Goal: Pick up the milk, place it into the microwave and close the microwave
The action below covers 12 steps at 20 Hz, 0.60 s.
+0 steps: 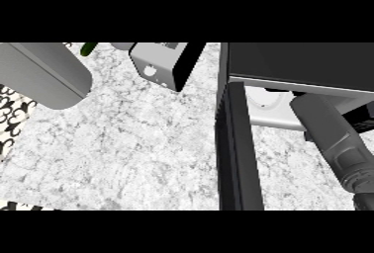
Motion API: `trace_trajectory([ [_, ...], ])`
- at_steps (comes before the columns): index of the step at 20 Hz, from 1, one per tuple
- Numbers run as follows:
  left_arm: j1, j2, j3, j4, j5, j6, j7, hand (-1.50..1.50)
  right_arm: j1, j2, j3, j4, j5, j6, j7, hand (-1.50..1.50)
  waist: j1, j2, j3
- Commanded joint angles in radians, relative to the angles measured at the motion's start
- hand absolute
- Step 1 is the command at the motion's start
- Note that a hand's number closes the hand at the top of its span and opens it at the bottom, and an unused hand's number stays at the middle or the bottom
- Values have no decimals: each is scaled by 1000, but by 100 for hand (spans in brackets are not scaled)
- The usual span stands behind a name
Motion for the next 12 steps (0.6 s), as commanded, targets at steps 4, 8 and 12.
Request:
trace_trajectory([
  [4, -11, 19, -43, 9, -27, -45, 8, -150, -19, 27, -23, -3, -27, 121, -83, -150, -3, -6, 0],
  [8, -27, 17, -79, 26, -37, -68, 3, -150, -25, 40, -68, -1, -76, 224, -113, -150, -10, -8, 0],
  [12, -65, 19, -122, 56, -64, -85, 8, -150, -15, 63, -106, -8, -117, 293, -162, -150, -37, -14, -1],
])
